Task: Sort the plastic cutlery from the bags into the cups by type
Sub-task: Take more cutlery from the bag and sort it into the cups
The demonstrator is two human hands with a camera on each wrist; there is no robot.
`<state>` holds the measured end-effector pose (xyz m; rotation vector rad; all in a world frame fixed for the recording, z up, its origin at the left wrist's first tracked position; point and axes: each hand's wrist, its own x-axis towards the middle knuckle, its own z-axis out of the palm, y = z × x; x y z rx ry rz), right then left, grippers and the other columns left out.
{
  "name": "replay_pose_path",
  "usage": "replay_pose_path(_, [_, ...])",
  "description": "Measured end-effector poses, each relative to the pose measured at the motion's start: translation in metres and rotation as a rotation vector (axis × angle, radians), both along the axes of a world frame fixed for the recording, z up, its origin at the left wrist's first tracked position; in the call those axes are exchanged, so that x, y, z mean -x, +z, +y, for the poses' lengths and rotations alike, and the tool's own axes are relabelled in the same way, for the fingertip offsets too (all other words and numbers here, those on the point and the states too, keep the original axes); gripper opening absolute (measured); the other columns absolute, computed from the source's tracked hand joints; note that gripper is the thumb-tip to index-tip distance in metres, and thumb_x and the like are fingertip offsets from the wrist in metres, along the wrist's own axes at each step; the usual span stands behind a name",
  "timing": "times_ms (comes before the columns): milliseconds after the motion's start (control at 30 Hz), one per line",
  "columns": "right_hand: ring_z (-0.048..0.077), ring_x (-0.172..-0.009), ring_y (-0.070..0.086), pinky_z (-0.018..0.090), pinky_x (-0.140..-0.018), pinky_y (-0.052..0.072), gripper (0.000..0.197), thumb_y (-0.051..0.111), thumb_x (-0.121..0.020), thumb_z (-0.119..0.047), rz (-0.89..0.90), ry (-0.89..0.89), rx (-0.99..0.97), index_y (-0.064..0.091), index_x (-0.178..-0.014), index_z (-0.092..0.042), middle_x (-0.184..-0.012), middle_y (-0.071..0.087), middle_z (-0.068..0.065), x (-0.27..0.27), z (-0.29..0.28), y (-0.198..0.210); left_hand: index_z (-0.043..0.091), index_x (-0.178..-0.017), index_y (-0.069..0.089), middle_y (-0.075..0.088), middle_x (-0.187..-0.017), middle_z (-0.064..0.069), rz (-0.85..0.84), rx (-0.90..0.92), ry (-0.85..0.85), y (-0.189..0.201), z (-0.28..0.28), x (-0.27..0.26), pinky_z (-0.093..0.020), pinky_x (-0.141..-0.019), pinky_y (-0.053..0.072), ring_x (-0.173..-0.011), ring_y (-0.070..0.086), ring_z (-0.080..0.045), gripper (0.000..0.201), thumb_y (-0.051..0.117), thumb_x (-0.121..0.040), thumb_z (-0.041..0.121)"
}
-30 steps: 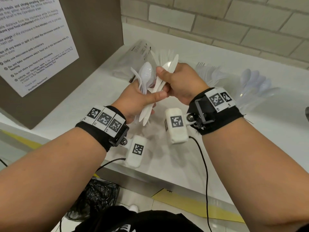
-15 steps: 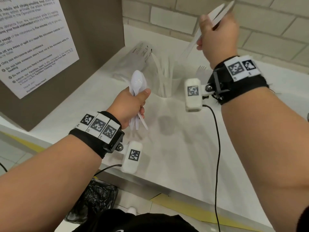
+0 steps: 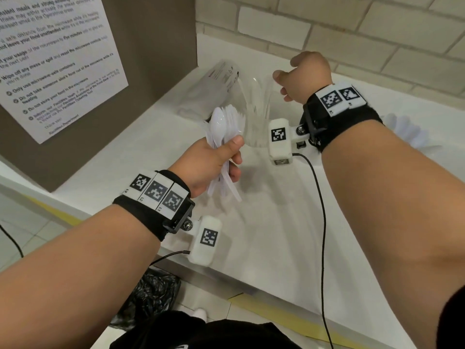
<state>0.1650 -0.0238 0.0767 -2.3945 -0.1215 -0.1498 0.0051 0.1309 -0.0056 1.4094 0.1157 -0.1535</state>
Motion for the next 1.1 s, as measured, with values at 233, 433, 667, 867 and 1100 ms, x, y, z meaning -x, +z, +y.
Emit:
replay_pose_path(233, [0.012, -0.048, 0.052, 0.026, -0.046, 0.046, 0.013, 0.066, -0.089, -0.026, 0.133, 0.282, -0.238, 0.066, -0.083, -0.014, -0.071, 0.064, 0.002, 0.087, 0.001, -0.004, 0.014, -0.100, 0.062, 0.057, -0.073, -0.001, -0.022, 0.123, -0.109, -0.001, -0.010, -0.001, -0.036, -0.062, 0.056, -0.058, 0.058, -0.020, 0.026, 0.047, -0.097, 0.034])
replay_pose_path(433, [0.011, -0.044, 0.054, 0.025, -0.044, 0.048, 0.039, 0.080, -0.076, -0.026, 0.181, 0.187, -0.460, 0.052, -0.096, -0.007, -0.064, 0.065, 0.006, 0.115, -0.004, -0.023, 0.013, -0.105, 0.062, 0.046, -0.072, 0.001, -0.050, 0.108, -0.105, -0.004, -0.024, -0.008, -0.030, -0.057, 0.049, -0.053, 0.045, -0.012, 0.026, 0.047, -0.098, 0.034])
replay_pose_path(667, [0.011, -0.050, 0.051, 0.023, -0.044, 0.043, 0.039, 0.075, -0.082, -0.029, 0.273, 0.194, -0.490, 0.063, -0.099, 0.004, -0.075, 0.063, 0.009, 0.125, -0.007, -0.030, 0.012, -0.091, 0.060, 0.048, -0.074, 0.001, -0.078, 0.171, -0.142, -0.009, -0.030, -0.010, -0.030, -0.062, 0.048, -0.058, 0.048, -0.012, 0.031, 0.052, -0.088, 0.042])
replay_pose_path(867, [0.014, -0.053, 0.053, 0.024, -0.046, 0.048, 0.018, 0.068, -0.088, -0.019, 0.327, 0.190, -0.590, 0.057, -0.087, -0.004, -0.067, 0.058, 0.005, 0.127, -0.007, -0.029, 0.009, -0.114, 0.057, 0.051, -0.080, -0.001, -0.075, 0.210, -0.162, -0.011, -0.032, -0.012, -0.028, -0.064, 0.049, -0.063, 0.050, -0.011, 0.044, 0.048, -0.088, 0.044])
replay_pose_path(1100, [0.018, -0.069, 0.060, 0.033, -0.060, 0.051, 0.015, 0.052, -0.098, -0.019, 0.285, 0.150, -0.588, 0.054, -0.089, -0.007, -0.086, 0.062, 0.010, 0.124, -0.010, -0.035, 0.002, -0.114, 0.057, 0.056, -0.081, -0.004, -0.031, 0.237, -0.091, -0.010, -0.033, -0.016, -0.027, -0.065, 0.053, -0.066, 0.059, -0.012, 0.042, 0.044, -0.098, 0.039])
